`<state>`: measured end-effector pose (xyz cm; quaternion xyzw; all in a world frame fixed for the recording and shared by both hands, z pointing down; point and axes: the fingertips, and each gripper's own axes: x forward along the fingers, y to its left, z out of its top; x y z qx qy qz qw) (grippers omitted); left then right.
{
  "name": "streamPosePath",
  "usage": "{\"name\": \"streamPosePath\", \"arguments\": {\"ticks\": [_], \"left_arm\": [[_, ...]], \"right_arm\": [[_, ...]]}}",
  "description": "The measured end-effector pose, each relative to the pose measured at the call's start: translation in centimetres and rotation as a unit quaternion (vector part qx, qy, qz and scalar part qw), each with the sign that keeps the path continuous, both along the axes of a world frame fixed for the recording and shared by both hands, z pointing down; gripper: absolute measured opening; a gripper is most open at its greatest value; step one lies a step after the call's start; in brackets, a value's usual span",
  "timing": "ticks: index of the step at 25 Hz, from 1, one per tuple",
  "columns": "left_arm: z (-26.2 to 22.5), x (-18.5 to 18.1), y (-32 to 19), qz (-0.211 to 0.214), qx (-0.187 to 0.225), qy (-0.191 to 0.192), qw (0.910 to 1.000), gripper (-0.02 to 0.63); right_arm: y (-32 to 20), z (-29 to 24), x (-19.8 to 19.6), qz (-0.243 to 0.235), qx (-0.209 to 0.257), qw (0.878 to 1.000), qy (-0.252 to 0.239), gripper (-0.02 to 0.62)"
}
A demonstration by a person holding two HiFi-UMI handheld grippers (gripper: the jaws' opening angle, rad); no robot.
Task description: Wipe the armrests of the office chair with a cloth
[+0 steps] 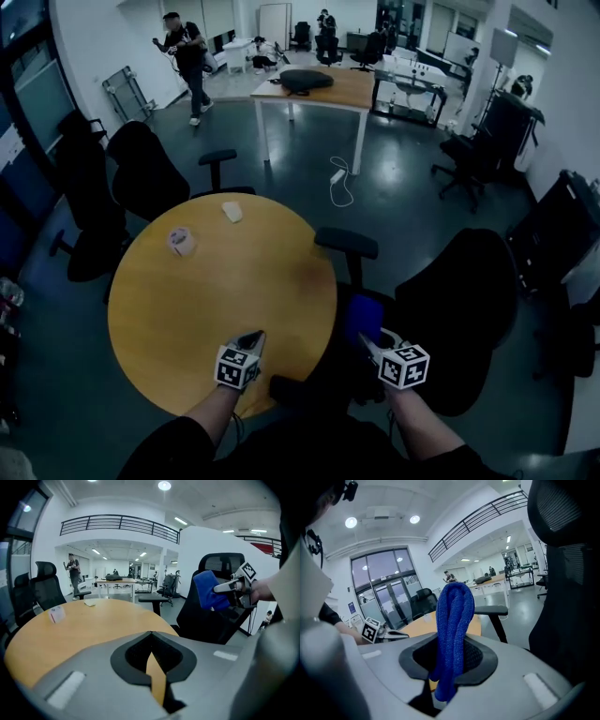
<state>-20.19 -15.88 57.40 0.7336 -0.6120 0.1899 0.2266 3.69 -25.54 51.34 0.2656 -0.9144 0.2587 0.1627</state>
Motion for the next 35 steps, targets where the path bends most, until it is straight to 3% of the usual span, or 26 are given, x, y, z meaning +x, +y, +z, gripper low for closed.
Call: {"name": "streamPosePath", "arguments": {"ticks": [7,15,25,29,35], "left_arm": [[-2.8,0.3,-6.8,-0.043,0.018,0.005,0.9989,0.012],[-2.0,-0.5,-15.2,-0.018,0.020,0.020,0.9994,0.012],[2.6,-2.8,-29.7,0.063,0.027,0.000,0.9977,0.012],[4.2,-2.9,-34.6,0.086,0.035,-0.005,0.9957,0.012],[7.5,-3.6,-38.6,0.094,0.015,-0.030,0.9950,0.012]], "right_arm": [[-3.8,0.2,-2.2,-0.008,-0.008,0.998,-0.058,0.095],[-7.2,2.9,-1.8,0.046,-0.036,0.997,-0.047,0.095],[-16.5,6.1,-0.6,0.131,0.001,0.987,0.094,0.095],[-20.7,7.9,-0.2,0.128,0.026,0.976,0.174,0.095],[-25.8,10.6,1.2,0.098,0.040,0.955,0.276,0.095]]}}
